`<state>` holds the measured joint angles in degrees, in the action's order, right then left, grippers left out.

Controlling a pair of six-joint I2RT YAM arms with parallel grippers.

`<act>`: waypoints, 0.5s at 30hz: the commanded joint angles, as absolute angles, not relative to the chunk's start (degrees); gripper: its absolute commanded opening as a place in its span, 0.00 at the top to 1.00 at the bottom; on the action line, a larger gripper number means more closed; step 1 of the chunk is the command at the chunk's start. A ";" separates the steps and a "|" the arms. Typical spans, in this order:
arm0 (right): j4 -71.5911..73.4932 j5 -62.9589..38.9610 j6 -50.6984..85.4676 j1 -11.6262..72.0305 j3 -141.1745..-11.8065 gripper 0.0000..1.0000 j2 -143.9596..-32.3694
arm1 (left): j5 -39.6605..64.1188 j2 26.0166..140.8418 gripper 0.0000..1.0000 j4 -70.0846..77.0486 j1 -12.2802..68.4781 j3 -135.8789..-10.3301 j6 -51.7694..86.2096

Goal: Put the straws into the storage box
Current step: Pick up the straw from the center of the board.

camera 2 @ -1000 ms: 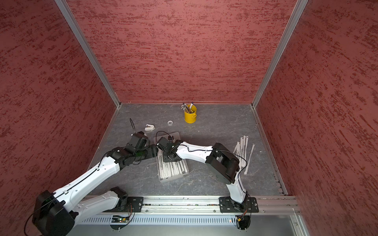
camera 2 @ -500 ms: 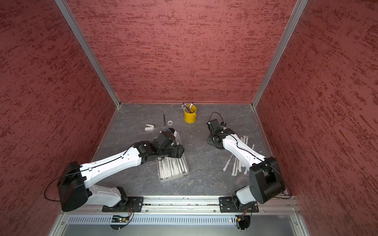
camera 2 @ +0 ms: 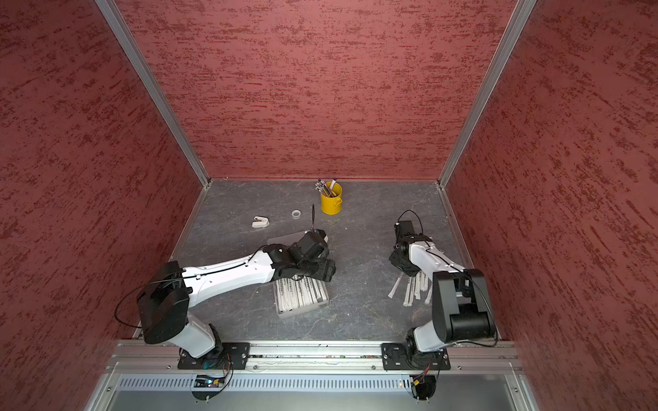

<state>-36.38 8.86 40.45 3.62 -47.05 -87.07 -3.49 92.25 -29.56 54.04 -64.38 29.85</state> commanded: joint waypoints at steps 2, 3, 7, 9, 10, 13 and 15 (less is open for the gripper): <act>-32.23 6.76 40.24 3.24 -45.46 0.66 -88.94 | -3.60 90.13 0.12 -29.67 53.22 -64.38 28.98; -31.80 6.43 40.35 3.22 -45.05 0.69 -89.25 | -3.60 89.64 0.12 -29.48 52.92 -63.91 29.09; -29.69 4.79 39.87 3.49 -43.99 0.86 -89.39 | -3.52 86.97 0.12 -29.28 51.23 -61.91 29.48; -28.84 3.84 38.57 5.08 -43.77 0.92 -88.29 | -3.74 84.90 0.12 -29.25 49.66 -60.26 29.91; -28.78 3.61 37.84 6.24 -44.05 0.94 -87.58 | -3.86 83.83 0.12 -29.41 48.76 -59.28 30.27; -29.81 4.30 35.81 12.52 -46.12 0.98 -84.42 | -4.93 79.14 0.12 -30.02 44.90 -55.41 31.73; -32.29 5.51 35.52 18.72 -49.70 0.99 -82.31 | -6.15 75.30 0.12 -31.73 42.05 -53.01 32.80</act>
<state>-31.16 5.50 37.56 12.49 -45.67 -86.28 -4.05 79.53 -29.87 44.84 -55.35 31.09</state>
